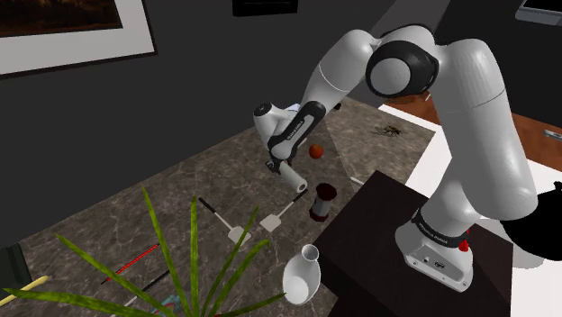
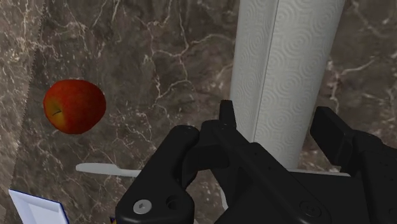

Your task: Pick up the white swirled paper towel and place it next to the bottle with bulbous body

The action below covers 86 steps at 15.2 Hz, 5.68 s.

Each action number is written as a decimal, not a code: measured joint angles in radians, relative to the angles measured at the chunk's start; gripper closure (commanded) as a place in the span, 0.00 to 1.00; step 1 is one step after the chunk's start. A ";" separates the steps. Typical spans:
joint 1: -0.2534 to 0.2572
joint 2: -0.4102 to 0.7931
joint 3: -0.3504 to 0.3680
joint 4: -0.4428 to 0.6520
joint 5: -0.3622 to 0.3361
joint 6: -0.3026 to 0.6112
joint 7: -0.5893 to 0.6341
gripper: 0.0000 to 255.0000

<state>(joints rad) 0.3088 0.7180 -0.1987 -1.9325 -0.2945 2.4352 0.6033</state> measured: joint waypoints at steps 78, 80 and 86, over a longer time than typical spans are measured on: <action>0.347 -0.459 0.219 0.143 0.104 -0.712 0.345 1.00; 0.372 -0.424 0.236 0.186 0.112 -0.726 0.382 1.00; 0.450 -0.317 0.280 0.349 0.132 -0.799 0.487 1.00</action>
<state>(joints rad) 0.7590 0.4011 0.0817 -1.5837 -0.1621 1.6359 1.0908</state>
